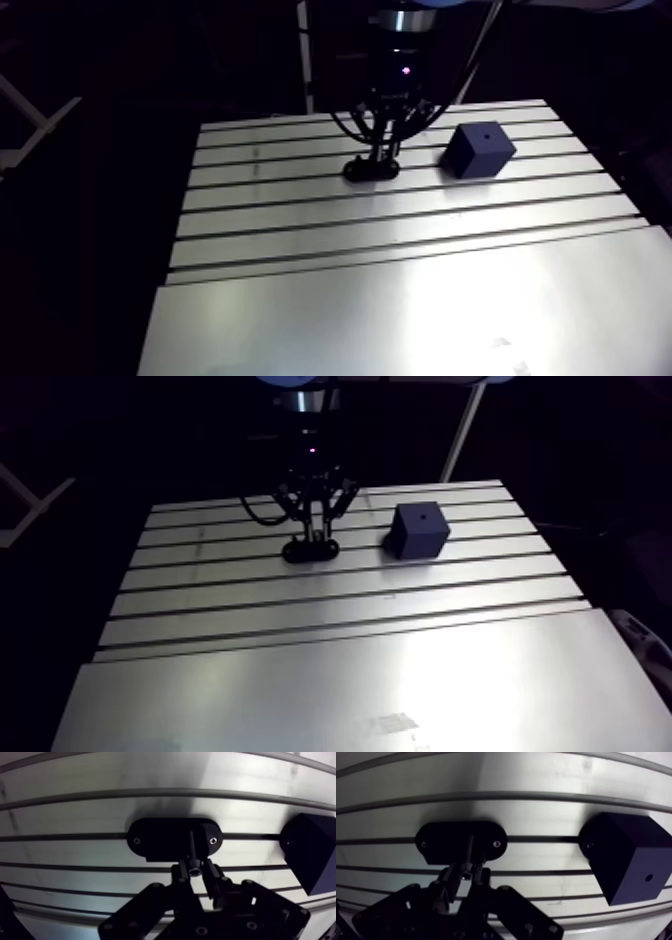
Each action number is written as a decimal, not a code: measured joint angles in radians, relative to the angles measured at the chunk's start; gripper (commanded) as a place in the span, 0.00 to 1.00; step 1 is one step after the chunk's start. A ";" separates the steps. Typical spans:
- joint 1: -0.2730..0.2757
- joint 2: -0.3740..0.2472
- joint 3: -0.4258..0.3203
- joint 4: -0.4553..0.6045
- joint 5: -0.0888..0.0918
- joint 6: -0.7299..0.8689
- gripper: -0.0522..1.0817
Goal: Pick up the M10 bolt and insert it into the hole until fully seated.
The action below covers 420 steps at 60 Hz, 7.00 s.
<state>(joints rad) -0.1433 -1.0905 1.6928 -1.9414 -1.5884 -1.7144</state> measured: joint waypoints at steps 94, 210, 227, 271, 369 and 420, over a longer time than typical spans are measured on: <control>0.018 -0.069 -0.243 0.260 0.000 -0.014 0.99; -0.285 0.124 -0.575 0.696 -0.085 -0.178 1.00; -0.232 0.129 -0.573 0.697 -0.081 -0.175 1.00; -0.225 0.142 -0.529 0.689 -0.123 -0.143 1.00; -0.250 0.186 -0.512 0.672 -0.132 -0.141 1.00; -0.246 0.208 -0.520 0.668 -0.132 -0.143 1.00</control>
<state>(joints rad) -0.3895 -0.8829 1.1724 -1.2738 -1.7204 -1.8569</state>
